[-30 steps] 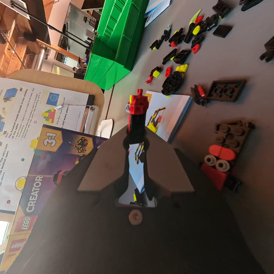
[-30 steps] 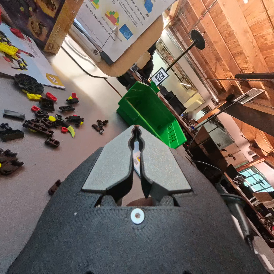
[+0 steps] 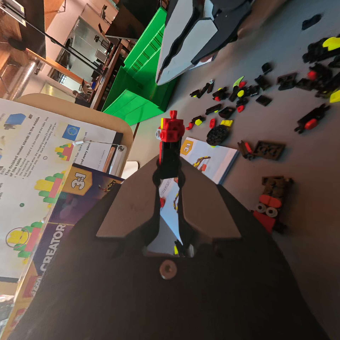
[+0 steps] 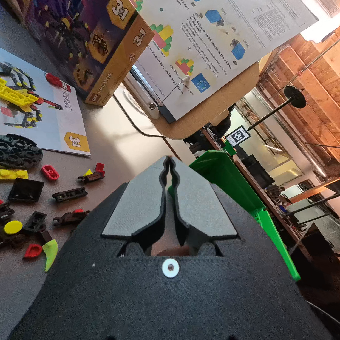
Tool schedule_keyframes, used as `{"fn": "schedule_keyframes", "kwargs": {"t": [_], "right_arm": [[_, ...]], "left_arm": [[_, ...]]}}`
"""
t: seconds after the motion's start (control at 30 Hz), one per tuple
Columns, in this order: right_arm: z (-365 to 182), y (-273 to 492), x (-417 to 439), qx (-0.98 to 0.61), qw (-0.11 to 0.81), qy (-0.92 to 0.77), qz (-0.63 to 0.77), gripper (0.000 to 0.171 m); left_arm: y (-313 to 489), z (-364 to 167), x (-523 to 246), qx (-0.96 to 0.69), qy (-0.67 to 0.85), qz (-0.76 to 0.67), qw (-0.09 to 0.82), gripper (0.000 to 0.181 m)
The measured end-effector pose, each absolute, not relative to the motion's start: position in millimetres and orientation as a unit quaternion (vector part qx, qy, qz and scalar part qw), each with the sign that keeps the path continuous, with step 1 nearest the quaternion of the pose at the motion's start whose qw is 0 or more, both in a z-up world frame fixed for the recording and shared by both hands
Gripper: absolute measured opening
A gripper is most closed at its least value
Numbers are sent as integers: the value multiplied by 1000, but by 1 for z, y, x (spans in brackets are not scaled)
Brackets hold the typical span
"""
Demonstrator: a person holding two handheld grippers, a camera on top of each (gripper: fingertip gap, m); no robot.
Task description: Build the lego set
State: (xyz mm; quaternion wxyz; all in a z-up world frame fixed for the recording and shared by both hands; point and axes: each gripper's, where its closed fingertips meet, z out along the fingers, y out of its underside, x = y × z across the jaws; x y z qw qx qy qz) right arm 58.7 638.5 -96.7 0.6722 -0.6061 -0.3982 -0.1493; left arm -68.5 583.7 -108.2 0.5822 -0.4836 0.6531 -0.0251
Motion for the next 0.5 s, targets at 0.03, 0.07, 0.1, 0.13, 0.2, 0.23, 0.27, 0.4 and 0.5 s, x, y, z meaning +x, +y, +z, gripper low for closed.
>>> {"fn": "schedule_keyframes", "kwargs": {"t": [0.03,0.07,0.1,0.13,0.2,0.23,0.27,0.4,0.5], "right_arm": [[-98,639,57,-607,671,-401,-142,0],[-98,638,55,-608,671,-403,-135,0],[-99,637,53,-611,669,-403,-128,0],[-100,636,50,-613,668,-405,-119,0],[-101,632,44,-607,669,-414,-108,0],[-102,632,43,-606,667,-419,-111,0],[-103,633,44,-607,664,-420,-115,0],[-100,636,46,-609,670,-408,-115,0],[-99,641,50,-611,671,-399,-127,0]], "left_arm": [[585,-108,-69,-480,657,-15,581,11],[585,-107,-68,-478,659,-13,581,11],[585,-106,-67,-480,656,-19,582,11],[583,-104,-65,-484,652,-31,582,11],[579,-103,-60,-490,651,-56,577,11],[578,-104,-59,-489,652,-57,577,11],[578,-105,-58,-487,655,-53,575,11],[573,-98,-59,-475,658,-45,583,11],[570,-89,-63,-477,657,-39,582,11]]}}
